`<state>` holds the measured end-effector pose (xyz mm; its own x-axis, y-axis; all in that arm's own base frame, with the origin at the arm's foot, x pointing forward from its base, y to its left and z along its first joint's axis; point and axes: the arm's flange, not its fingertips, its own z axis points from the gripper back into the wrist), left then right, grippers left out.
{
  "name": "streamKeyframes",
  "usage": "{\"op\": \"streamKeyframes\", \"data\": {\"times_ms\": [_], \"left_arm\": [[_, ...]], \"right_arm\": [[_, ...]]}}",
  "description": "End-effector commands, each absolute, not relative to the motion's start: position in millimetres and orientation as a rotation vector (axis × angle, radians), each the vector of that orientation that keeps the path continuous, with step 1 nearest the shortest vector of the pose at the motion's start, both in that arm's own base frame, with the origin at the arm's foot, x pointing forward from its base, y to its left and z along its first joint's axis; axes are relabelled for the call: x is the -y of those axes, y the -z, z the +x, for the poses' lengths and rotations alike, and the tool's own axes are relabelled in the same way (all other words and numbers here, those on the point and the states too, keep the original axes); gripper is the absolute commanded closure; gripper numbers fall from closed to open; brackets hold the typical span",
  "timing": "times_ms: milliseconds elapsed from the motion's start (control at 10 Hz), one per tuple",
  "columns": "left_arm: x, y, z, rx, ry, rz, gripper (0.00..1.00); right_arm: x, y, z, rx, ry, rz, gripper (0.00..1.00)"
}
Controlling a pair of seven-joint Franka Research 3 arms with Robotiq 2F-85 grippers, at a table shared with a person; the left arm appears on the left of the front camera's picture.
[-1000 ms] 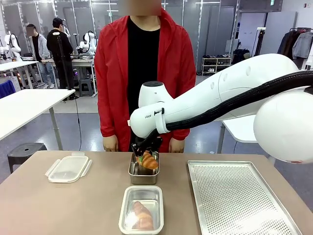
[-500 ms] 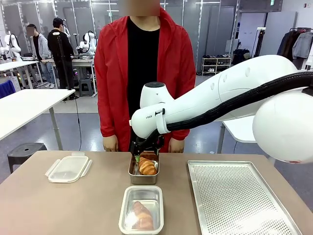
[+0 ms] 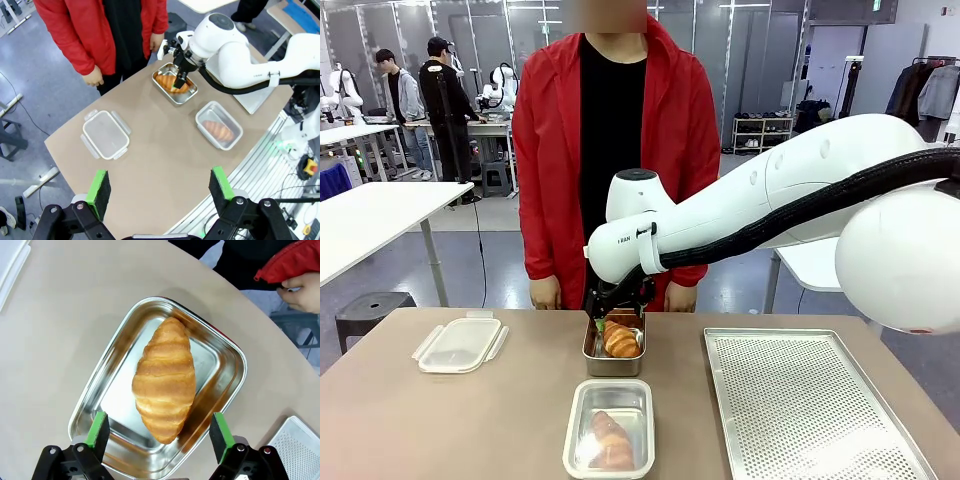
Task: Place the bread into the airtight container.
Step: Pick up a Butter Roll and place it into an empty Airtight Container.
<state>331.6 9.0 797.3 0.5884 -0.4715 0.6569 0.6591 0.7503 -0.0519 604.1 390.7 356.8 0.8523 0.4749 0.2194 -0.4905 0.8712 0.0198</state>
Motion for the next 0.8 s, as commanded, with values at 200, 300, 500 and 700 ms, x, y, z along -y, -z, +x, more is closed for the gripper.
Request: {"op": "streamKeyframes", "data": {"times_ms": [200, 300, 500, 700], "left_arm": [[-8.7, -798.0, 330.1, 0.671, 0.681, -0.317, 0.00], [-8.7, -798.0, 330.1, 0.671, 0.681, -0.317, 0.00], [-8.7, -798.0, 330.1, 0.671, 0.681, -0.317, 0.00], [-8.7, -798.0, 330.1, 0.671, 0.681, -0.317, 0.00]], "right_arm": [[-389.5, -359.2, 604.1, 0.213, -0.510, 0.069, 0.00], [-389.5, -359.2, 604.1, 0.213, -0.510, 0.069, 0.00], [-389.5, -359.2, 604.1, 0.213, -0.510, 0.069, 0.00], [-389.5, -359.2, 604.1, 0.213, -0.510, 0.069, 0.00]]}}
